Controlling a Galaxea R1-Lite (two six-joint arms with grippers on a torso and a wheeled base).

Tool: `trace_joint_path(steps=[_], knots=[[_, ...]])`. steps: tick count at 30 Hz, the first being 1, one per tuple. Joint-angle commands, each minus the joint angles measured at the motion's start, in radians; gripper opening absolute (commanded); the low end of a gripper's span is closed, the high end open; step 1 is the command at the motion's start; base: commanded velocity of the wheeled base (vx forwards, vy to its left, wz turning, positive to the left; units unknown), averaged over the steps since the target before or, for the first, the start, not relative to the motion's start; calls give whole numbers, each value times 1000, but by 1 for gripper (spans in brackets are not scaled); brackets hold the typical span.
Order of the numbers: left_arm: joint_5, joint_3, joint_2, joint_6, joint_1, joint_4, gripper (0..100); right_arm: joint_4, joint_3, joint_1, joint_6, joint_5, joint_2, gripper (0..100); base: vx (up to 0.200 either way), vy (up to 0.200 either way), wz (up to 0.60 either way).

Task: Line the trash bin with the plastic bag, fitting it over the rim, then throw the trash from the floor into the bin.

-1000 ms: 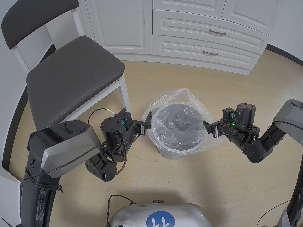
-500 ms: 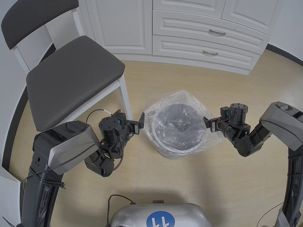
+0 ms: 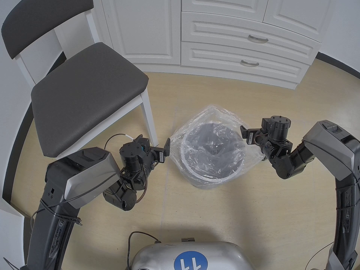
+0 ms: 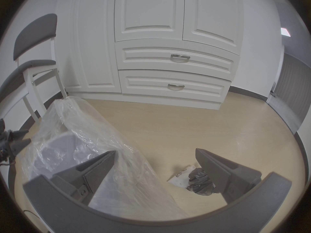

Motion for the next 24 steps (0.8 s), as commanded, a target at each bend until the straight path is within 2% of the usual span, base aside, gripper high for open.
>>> trace_joint_path(steps=[1,6,7,10,11,16,24], knots=[[1,16,-9,1,1,-13,100,-8,-34,15,27,0,16,100,0,0,0],[-10,145,-130,-7,-31,-28,100,-10,-23,65,76,-13,-16,100,0,0,0],[-22,188,-167,-19,-54,-42,100,-10,-36,79,86,-36,-7,100,0,0,0],[-35,205,-178,-32,-63,-62,100,-11,-45,84,86,-46,1,100,0,0,0],[-78,223,-183,-49,-83,-111,100,-11,-85,84,93,-50,29,100,0,0,0],[-82,190,-147,-72,-91,-115,100,-13,-132,90,126,-58,66,100,0,0,0],[-75,-5,29,-85,-39,-40,100,-14,-165,70,127,-62,73,100,0,0,0]])
